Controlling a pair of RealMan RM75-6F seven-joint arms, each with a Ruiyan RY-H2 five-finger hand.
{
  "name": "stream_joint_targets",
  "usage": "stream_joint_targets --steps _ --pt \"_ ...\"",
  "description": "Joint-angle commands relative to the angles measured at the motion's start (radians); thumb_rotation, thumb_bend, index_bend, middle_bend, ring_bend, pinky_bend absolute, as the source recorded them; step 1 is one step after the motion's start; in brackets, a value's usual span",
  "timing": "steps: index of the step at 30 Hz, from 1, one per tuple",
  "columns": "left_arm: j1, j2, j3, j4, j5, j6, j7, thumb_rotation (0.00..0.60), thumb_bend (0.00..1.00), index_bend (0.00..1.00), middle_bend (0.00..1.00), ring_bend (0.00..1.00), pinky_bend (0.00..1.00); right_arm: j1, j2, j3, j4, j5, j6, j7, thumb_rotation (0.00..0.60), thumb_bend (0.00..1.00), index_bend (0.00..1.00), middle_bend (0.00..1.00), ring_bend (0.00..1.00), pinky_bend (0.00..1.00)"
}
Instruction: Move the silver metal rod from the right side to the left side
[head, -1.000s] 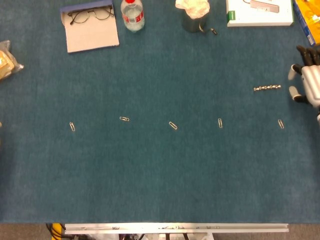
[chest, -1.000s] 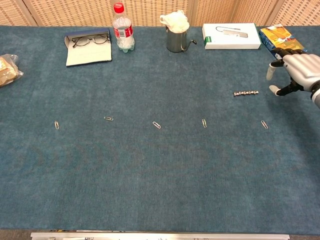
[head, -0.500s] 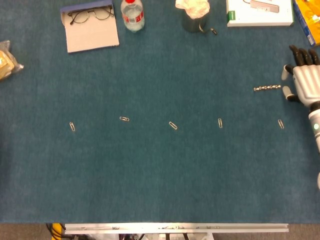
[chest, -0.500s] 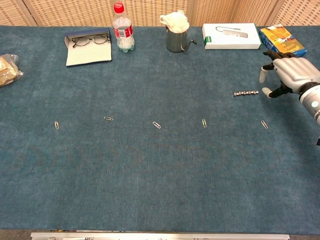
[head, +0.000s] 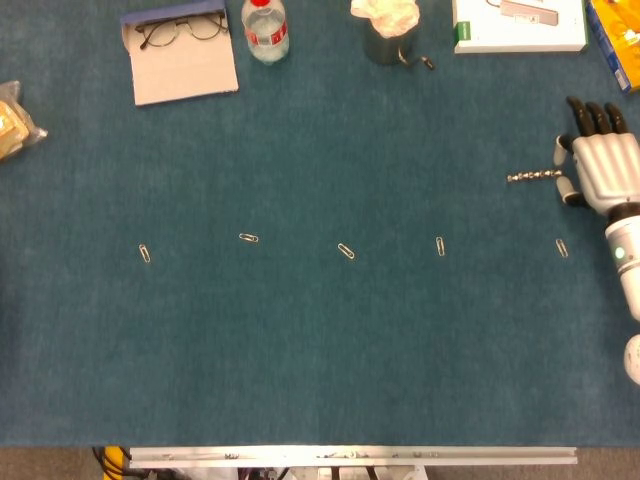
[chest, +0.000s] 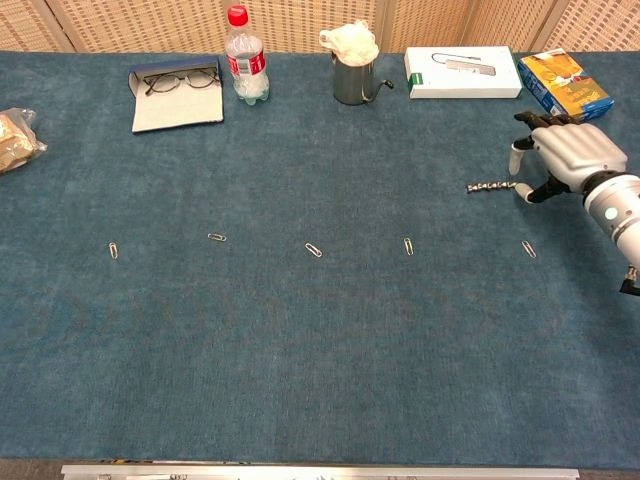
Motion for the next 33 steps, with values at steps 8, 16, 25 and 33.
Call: stream_joint_targets --steps 8,16,25,33 --pt "0.003 -0.003 0.002 0.011 0.001 -0.003 -0.016 0.6 0.41 0.38 0.26 0.12 0.13 0.01 -0.015 0.001 0.017 0.009 -0.014 -0.012 0.6 0.32 0.49 0.01 0.0 0.0" --pt "0.004 -0.004 0.003 0.019 0.0 -0.006 -0.029 0.6 0.41 0.38 0.26 0.12 0.13 0.02 -0.028 0.004 0.033 0.019 -0.027 -0.021 0.6 0.32 0.49 0.01 0.0 0.0" --pt "0.006 -0.007 0.003 0.028 -0.001 -0.01 -0.038 0.6 0.41 0.38 0.26 0.12 0.13 0.028 -0.038 0.004 0.048 0.026 -0.042 -0.025 0.6 0.32 0.5 0.01 0.0 0.0" --pt "0.005 -0.007 0.003 0.031 -0.002 -0.014 -0.041 0.6 0.41 0.38 0.26 0.12 0.13 0.034 -0.044 0.003 0.057 0.025 -0.049 -0.024 0.6 0.32 0.51 0.01 0.0 0.0"
